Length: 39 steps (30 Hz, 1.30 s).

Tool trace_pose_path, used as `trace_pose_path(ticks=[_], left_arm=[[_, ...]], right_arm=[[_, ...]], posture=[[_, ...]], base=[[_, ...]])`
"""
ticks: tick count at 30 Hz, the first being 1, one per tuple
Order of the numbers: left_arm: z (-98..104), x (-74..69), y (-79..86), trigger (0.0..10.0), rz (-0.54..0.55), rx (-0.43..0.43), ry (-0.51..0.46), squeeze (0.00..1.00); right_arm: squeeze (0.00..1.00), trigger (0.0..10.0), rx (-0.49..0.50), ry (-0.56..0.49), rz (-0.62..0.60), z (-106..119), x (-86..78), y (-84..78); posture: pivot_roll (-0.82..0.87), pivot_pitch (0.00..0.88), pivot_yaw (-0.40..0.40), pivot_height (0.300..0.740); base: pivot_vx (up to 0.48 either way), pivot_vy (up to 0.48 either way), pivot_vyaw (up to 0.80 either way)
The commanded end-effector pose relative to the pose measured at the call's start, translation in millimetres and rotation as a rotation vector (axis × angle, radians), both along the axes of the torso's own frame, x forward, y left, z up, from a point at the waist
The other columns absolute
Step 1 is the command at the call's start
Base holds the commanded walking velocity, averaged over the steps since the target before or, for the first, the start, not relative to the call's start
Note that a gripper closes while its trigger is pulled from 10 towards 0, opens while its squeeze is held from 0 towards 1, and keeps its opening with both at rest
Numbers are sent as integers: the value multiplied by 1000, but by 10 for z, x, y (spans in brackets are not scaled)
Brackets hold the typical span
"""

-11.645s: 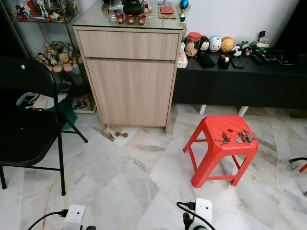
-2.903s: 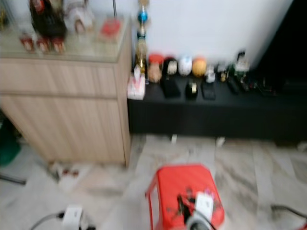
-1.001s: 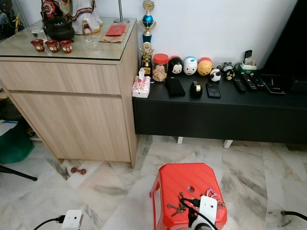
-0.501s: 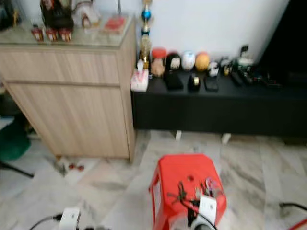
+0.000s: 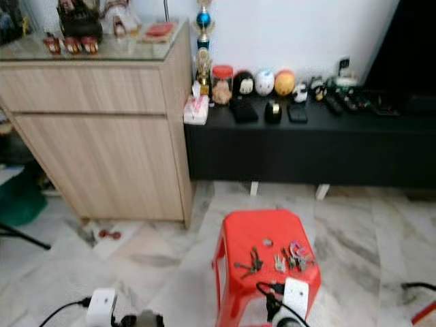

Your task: Hang keys on a hook

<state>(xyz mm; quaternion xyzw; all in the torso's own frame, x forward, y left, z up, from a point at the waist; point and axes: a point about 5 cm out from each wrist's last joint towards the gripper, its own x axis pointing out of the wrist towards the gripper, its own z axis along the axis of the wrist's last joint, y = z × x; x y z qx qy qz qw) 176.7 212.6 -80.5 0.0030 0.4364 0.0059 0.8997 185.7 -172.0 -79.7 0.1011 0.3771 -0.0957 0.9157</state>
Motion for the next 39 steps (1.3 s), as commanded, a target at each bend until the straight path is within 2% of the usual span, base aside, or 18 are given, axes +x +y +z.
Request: trace_pose_path(ticks=[1,8,12,16,22,25,26,27,28,32,39], left_arm=[[-87,-173,2,10000,6,-1,80,0],[-80,-168,18,10000,13,-2,69,0],[-78,-165,17,10000,15,-2,65,0],[-83,-145,-60,10000,17,-10,53,0],[-85,-148,-77,10000,15,-12,47,0],[-83,-144,-83,10000,15,-13,43,0],[-83,-143,-83,10000,16,-13,42,0],[-83,-143,-83,10000,16,-13,42,0],[-82,-142,-83,10000,18,-13,41,0],[-80,-139,-82,10000,21,-14,37,0],[-78,-137,-84,10000,21,-12,32,0]], right_arm=[[0,10000,3,-39,-2,33,43,-8],[0,10000,1,-93,1,67,65,-8],[0,10000,-18,-134,49,100,93,-8],[0,10000,-32,-195,48,141,109,-16],[0,10000,-42,-267,64,193,129,-14],[0,10000,-110,-489,83,802,958,-155],[0,10000,-114,-535,83,940,1098,-157],[0,10000,-114,-535,83,940,1098,-157],[0,10000,-118,-579,86,1045,1190,-141],[0,10000,-106,-631,77,1077,1180,-77],[0,10000,-91,-667,65,1089,1140,-105]], posture=[[2,0,-52,650],[3,0,-50,650],[4,0,-50,650],[2,6,-46,650],[-7,10,-46,650],[-2,11,-49,650],[1,12,-52,650],[1,12,-52,650],[2,12,-52,650],[0,14,-53,650],[-2,7,-60,650]], base=[[0,0,0],[0,0,0],[0,0,0],[0,0,0],[0,0,0],[0,0,0],[0,0,0],[0,0,0],[0,0,0],[0,0,0],[0,0,0]])
